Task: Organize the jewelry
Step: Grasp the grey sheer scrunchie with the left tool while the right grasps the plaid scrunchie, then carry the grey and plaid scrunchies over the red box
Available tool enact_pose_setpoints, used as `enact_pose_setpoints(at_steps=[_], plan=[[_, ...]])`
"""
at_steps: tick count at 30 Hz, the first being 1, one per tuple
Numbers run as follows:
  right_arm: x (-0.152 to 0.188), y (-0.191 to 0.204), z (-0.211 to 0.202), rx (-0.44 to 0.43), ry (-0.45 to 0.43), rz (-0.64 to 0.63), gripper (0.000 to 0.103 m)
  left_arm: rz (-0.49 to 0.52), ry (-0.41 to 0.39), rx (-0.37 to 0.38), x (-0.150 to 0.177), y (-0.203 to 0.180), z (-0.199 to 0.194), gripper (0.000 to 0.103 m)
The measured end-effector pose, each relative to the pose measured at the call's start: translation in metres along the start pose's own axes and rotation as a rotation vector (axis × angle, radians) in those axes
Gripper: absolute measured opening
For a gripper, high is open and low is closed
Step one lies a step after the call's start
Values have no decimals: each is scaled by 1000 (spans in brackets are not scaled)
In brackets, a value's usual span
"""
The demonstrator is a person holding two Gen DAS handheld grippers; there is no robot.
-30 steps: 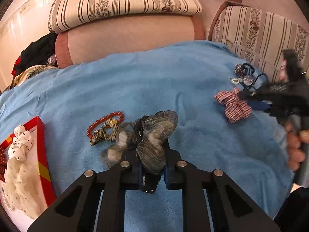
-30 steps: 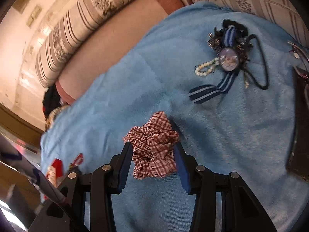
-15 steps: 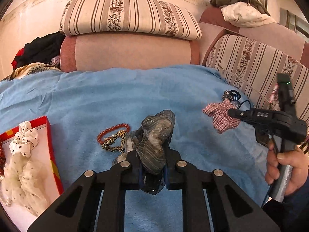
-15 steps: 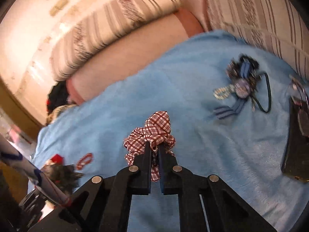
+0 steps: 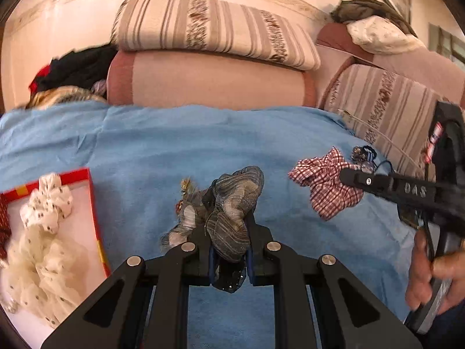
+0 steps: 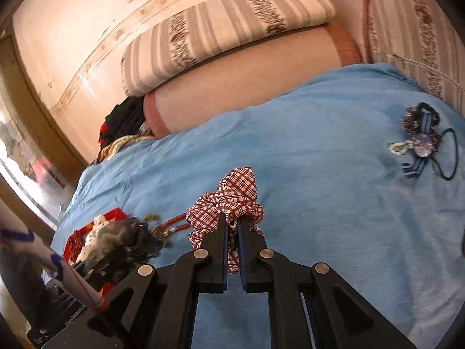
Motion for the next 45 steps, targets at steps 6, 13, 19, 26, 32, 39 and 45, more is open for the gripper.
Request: enact_pose_setpoints(at_steps=[6,13,19,26,32,39,45], plan=[[10,32,18,-18,22,-88,7,-87,-11,-12,-7,25,0,15],[13,36,21,-28,31,-106,7,-102,-4,-30,-7,29,4,15],[14,35,14,-18,15,-100,7,-65,-23,-71,-7,23,2,15],[14,43,6,3,-19,-96,7,-2,-80,-121,-11,14,-14,15],[20,52,-3,17,-43,-85,7,14,-129,-123,-16,11,-34,15],[30,65,-17,28,-63,-72,7,14,-181,-129,-20,10,-55,15],[44,76,-40,29,-80,-72,7,-3,-230,-153,-14,11,-87,15]])
Point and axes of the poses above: each gripper's, at about its wrist camera, not at the fingertips, and z roughly the way its jaws point, y to its left, x to its underside, the point moved 9 cm from there along z, roughly the way its jaws point, and after that the axes turned 8 degrees about y, right-handed, at the moved point
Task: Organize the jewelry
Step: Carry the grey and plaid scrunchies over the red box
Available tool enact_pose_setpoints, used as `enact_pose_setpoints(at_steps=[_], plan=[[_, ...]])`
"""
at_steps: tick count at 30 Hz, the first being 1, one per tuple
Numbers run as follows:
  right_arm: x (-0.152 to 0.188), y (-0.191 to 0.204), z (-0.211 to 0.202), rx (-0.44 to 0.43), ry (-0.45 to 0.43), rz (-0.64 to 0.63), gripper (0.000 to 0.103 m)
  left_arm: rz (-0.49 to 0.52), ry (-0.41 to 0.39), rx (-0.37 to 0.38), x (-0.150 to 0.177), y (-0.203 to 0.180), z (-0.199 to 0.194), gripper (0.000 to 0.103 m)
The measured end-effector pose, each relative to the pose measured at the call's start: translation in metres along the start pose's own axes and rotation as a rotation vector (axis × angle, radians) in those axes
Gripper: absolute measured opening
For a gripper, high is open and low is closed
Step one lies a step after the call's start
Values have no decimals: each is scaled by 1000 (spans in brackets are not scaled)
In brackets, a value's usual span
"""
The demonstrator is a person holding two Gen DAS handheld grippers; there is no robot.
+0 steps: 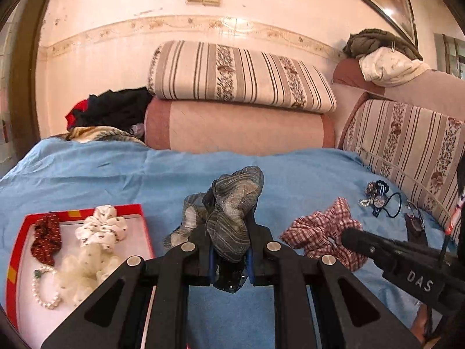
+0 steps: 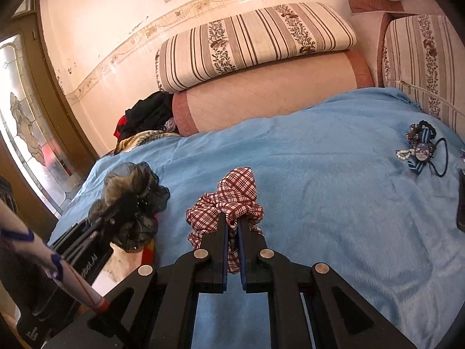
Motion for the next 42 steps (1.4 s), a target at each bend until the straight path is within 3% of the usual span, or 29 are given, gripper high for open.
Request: enact_pose_setpoints(at_steps=[9,20,29,42], plan=[[18,22,-35,-23,-15,-36,7,-21,5,-23,20,10,-37,15],[25,51,-49,-59,-22,-83,7,-59,-17,-68,29,37,-67,15],[31,72,-43,-73,1,-122,7,-89,-34,-84,25,56,-75,15],[45,119,-11,-147,68,-185,7,-210,-35,-159,29,132,-91,15]])
Point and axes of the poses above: each gripper's, at about its wrist camera, not at the fingertips, and z roughly the way its jaws point, y to its left, x to its underside, the point moved 9 cm from there along z, roughly the way its jaws point, and after that the axes turned 8 degrees about y, right-handed, at the moved point
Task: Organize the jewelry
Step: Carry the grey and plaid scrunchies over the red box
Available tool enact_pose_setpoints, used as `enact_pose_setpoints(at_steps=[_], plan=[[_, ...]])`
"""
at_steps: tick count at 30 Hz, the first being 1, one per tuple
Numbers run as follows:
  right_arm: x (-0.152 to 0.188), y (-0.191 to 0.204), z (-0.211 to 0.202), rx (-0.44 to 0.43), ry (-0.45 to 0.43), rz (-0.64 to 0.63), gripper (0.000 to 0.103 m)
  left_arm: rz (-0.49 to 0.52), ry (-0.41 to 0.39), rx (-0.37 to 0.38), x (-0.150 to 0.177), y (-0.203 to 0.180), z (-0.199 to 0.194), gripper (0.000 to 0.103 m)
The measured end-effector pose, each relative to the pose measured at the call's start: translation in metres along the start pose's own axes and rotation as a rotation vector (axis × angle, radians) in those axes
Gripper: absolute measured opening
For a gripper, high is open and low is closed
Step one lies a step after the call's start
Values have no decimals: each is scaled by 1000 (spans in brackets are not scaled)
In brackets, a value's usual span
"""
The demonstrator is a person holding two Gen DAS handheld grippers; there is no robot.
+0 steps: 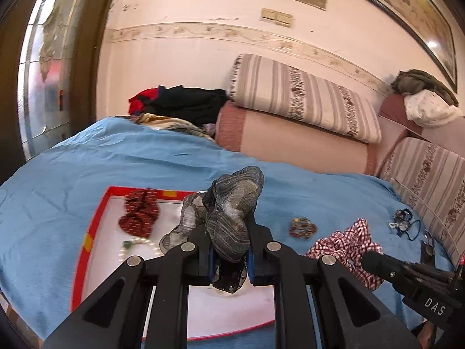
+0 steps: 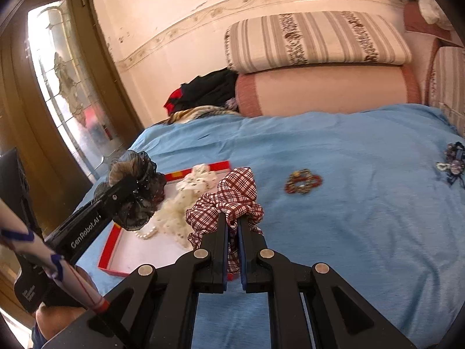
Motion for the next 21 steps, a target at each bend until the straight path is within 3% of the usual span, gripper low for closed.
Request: enact_pose_setpoints(at_steps=[9,21], plan=[[10,37,33,-71,56,-45,7,-58,13,-76,4,54,0,15],[17,80,71,-100,114,-128,7,-66,60,-208,15,82,15,15]])
Point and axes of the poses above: each gripper's, at about its wrist camera, not at the fingertips, and z roughly the way its jaws point, y to its left, x to its underside, the point moved 9 cm from there along z, roughly the way its jaws point, and after that the axes turned 8 degrees about y, right-handed, at the moved point
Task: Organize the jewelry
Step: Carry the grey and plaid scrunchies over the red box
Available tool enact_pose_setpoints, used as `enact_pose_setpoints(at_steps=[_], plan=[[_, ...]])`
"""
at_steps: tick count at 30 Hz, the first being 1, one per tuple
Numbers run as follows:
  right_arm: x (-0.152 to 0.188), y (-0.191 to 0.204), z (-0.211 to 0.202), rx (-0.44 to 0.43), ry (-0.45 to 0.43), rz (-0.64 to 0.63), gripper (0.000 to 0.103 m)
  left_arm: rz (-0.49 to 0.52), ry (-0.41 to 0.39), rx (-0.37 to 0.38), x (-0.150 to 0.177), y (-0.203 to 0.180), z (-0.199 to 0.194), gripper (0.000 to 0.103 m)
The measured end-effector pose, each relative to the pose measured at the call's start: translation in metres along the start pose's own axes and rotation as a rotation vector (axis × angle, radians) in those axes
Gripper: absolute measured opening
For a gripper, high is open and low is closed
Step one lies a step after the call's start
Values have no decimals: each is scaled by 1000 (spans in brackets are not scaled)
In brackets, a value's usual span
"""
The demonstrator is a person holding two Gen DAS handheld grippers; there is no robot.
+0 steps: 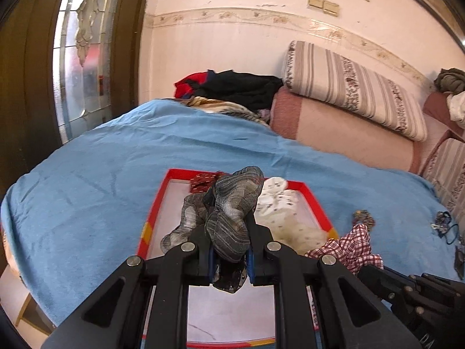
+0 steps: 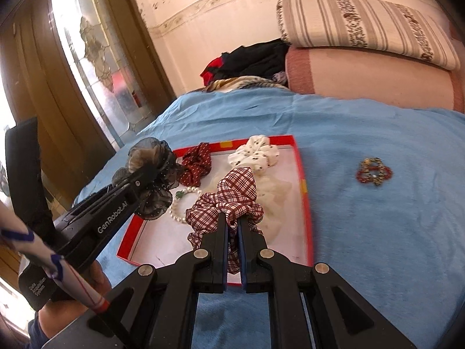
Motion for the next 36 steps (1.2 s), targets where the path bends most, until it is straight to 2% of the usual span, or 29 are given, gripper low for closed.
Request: enact_pose_setpoints(at_steps=[12,36], plan=[[4,5,44,44,67,-36,7,10,61,-60,10,12,22,16],[1,-13,81,97,114,-17,7,7,129,-100,20,14,43,16]])
Point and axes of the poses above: each gripper's, at about its wrist camera, not at the fingertips, and z roughly the way its jaws point, y to its left, x to its underside, the point moved 9 cm from there along z, roughly the way its jaws point, and after that the axes turned 8 degrees about y, right-handed, at the moved point
